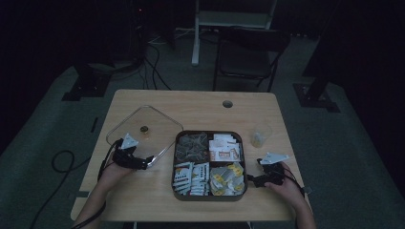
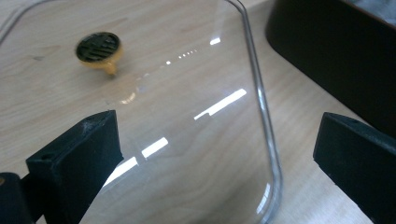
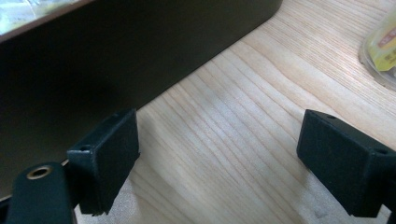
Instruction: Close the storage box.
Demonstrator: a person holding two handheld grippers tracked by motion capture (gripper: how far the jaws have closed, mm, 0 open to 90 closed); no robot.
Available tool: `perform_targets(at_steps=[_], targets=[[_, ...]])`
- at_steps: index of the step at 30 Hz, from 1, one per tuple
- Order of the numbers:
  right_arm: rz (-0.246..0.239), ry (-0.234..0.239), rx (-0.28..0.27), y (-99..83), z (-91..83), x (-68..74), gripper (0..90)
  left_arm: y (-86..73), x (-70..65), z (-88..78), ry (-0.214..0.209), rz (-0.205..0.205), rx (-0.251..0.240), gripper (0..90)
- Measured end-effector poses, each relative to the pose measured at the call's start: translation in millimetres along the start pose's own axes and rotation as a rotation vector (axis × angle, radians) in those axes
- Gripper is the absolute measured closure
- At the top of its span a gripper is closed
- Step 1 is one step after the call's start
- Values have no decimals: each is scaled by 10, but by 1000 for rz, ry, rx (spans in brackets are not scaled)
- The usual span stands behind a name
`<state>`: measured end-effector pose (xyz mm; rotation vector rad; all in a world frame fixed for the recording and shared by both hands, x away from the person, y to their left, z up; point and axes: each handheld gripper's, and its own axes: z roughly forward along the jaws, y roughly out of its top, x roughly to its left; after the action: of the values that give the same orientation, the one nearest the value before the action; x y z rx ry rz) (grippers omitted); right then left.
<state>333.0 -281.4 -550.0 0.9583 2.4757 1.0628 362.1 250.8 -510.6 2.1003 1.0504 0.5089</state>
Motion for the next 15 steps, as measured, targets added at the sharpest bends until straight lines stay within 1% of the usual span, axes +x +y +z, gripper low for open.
perform_targets(at_steps=[6,8,12,13,15], targets=[[0,0,0,0,0,0,124,51,78,62,40,-13,1,17],[0,0,0,0,0,0,124,66,105,79,53,-26,-6,20],[0,0,0,0,0,0,124,76,153,135,78,-42,0,23],[0,0,0,0,0,0,124,78,167,143,86,-41,2,31],[0,0,0,0,0,0,124,88,197,163,95,-54,-3,46]])
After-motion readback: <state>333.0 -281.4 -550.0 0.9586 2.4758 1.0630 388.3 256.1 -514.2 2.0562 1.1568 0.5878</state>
